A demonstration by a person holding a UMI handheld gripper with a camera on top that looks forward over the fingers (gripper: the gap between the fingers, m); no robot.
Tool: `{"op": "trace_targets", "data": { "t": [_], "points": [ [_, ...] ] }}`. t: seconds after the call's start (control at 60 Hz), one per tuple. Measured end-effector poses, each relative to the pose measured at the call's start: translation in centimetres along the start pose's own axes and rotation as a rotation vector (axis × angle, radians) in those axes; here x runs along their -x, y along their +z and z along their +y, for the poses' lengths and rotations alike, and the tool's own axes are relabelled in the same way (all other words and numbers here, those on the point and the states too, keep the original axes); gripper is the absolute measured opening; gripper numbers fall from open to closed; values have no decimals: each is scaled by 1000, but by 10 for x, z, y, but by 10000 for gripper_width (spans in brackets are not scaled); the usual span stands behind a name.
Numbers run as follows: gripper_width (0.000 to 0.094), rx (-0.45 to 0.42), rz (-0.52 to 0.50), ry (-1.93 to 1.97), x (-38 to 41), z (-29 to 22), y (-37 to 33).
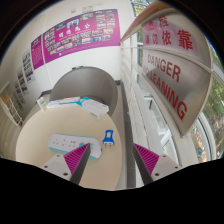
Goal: Unplug charger
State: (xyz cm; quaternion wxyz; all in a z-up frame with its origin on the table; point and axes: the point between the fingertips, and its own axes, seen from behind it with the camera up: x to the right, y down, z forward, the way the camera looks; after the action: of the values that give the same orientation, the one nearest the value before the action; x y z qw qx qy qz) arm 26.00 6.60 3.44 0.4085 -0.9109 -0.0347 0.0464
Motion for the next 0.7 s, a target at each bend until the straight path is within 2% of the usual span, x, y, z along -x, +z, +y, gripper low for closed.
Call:
{"op": "trace_targets", "data": {
  "t": [0.4, 0.517, 0.7],
  "points": [
    [853, -28, 238, 43, 53, -32, -184],
    [857, -44, 305, 24, 82, -30, -241],
    [854, -67, 358, -3, 129, -16, -306]
  ]
}}
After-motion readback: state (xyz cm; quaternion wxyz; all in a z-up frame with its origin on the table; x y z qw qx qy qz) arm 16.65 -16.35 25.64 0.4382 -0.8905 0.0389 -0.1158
